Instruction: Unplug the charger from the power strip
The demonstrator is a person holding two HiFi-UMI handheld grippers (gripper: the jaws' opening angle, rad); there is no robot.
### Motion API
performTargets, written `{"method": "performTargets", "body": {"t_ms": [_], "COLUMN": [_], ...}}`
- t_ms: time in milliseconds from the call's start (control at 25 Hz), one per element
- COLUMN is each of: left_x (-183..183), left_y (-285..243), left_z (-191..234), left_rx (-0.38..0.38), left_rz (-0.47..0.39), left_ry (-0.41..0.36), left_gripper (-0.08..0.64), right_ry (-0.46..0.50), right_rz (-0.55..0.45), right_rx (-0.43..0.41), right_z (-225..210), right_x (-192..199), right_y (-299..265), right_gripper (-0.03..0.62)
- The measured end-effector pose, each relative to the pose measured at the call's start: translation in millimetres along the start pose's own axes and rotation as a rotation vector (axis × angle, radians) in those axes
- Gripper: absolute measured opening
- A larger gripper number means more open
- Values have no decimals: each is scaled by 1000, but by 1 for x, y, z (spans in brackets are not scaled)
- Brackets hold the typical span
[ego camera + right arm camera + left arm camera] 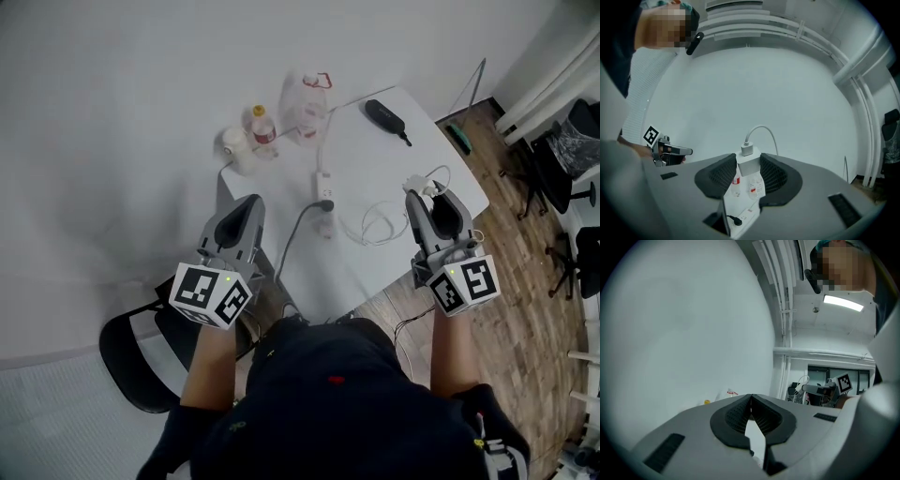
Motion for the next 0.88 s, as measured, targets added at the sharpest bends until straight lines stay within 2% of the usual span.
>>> {"method": "performTargets", "body": {"t_ms": [120,400,880], "left_x": [-5,-16,-19], "left_y": [3,4,12], "left_z": [0,-6,-14], "left_rx": [-7,-5,-16], "left_rz": [-14,-33,-32], "left_ry": [-13,-67,-68], "left_gripper": [23,23,23], "right_ry": [41,37,43], "right_rz": [-13,-8,-10], "right_rx": [13,23,-9], "right_z": [4,8,12], "right_x": [-6,-14,-23], "right_y": [8,5,6], "right_gripper": [169,169,169]}}
Point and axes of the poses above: the fingertips, and each gripper's own axes: y backward along the fingers, z to its left, x out of its underside, the point moved 10 cm from there along y, backward along the fingers, and after that the axes turned 11 degrees about z, right-handed, at the moved point
